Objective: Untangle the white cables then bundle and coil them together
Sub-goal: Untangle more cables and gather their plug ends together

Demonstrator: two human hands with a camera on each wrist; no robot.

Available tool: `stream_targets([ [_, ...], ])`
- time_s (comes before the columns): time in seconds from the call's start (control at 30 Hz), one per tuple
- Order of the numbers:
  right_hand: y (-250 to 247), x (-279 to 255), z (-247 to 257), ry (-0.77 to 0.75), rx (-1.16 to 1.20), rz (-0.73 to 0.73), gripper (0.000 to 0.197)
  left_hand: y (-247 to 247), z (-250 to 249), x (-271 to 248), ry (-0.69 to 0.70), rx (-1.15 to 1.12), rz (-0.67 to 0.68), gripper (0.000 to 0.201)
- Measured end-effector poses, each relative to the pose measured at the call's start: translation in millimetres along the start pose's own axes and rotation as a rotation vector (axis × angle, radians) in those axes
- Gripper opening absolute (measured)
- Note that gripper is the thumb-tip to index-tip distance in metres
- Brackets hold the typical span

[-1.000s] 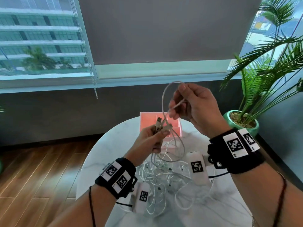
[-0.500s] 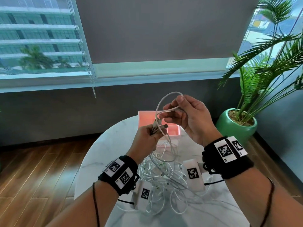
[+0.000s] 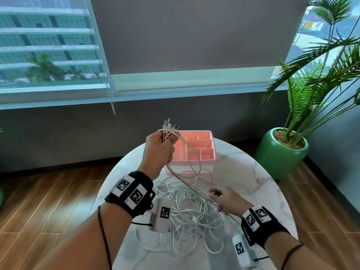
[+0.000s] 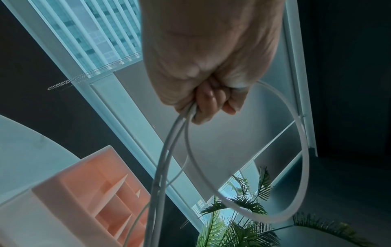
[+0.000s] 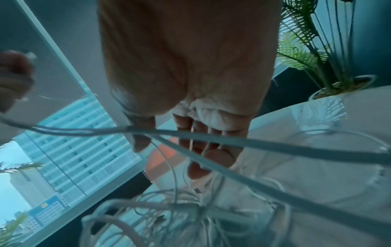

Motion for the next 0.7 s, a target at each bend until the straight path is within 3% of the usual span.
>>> stream_targets([
  [0.1, 16.1, 3.5, -13.9, 0.015, -0.063, 0.029, 0.024, -1.9, -2.0, -0.5, -0.007, 0.002, -0.001, 0.008],
  [0.23, 36.9, -0.5, 7.7, -0.081, -0.090, 0.145, 0.014, -1.6, -3.3, 0.0, 0.002, 0.013, 0.010, 0.010],
  [0.33, 25.1, -3.5, 28.0, -0.102, -0.090, 0.063, 0.007, -4.4, -2.3, 1.4, -0.001, 0.008, 0.006, 0.011],
  [0.43, -19.6, -2.7, 55.3, -0.082, -0.056, -0.136, 0.007, -8.3, 2.9, 1.7, -0.043, 0.026, 0.015, 0.018],
  [0.5, -63.1, -5.5, 85.9, -0.155, 0.102, -0.285, 0.015, -9.2, 9.8, 1.7, -0.084, 0.083, 0.060, 0.018],
  [0.6, -131.4, -29.1, 135.2, -0.343, 0.560, -0.449, 0.016, -10.2, 25.7, -2.3, -0.172, 0.203, 0.137, 0.016],
  [0.7, -172.6, -60.1, 175.1, -0.509, 0.841, -0.463, 0.017, -11.9, 38.6, -9.3, -0.241, 0.280, 0.183, 0.025],
])
Point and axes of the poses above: each hand's wrist, its own x-axis towards the middle knuckle, its own y-axis out of the palm, z = x × y, the point moved 8 cm from there along x, towards the middle knuckle, and after that the axes turned 14 degrees about -x, right-handed, at the moved point
